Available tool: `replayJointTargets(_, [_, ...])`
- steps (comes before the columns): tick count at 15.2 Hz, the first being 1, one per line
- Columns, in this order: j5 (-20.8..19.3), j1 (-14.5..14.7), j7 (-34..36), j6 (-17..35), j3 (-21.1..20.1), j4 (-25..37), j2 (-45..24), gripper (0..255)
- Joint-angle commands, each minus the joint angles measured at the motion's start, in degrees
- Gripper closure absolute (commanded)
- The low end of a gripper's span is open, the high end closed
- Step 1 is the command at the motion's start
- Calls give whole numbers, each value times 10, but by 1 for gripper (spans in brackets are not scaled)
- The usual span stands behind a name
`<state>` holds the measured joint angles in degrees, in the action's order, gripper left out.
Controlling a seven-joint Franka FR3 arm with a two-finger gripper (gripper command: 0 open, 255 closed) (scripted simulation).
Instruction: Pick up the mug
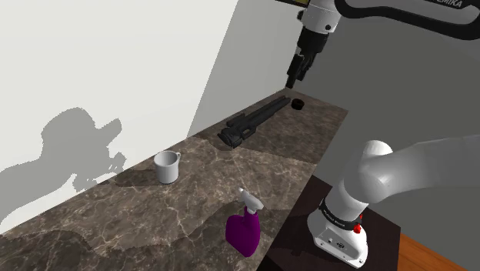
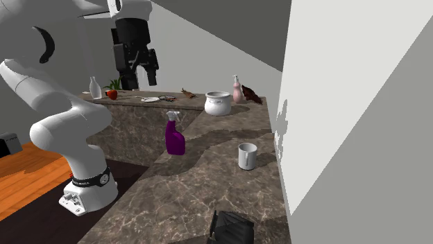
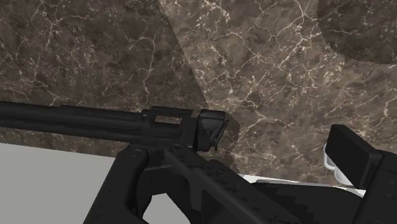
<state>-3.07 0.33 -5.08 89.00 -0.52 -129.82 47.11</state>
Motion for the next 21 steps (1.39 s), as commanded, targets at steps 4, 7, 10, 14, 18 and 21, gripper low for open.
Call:
replayJointTargets(4, [15,7,30,38,-26,-16,-27,0])
replayJointTargets(7, [28,14,59,77,-53,-26,-61,0])
replayJointTargets(10, [39,19,88,116,-79,-29,-101,0])
replayJointTargets(14, [47,25,127,166,-114,-24,-162,0])
replayJointTargets(18, [47,29,168,212,-148,-7,-231,0])
replayJointTargets(21, [39,30,200,243,-173,14,-288,0])
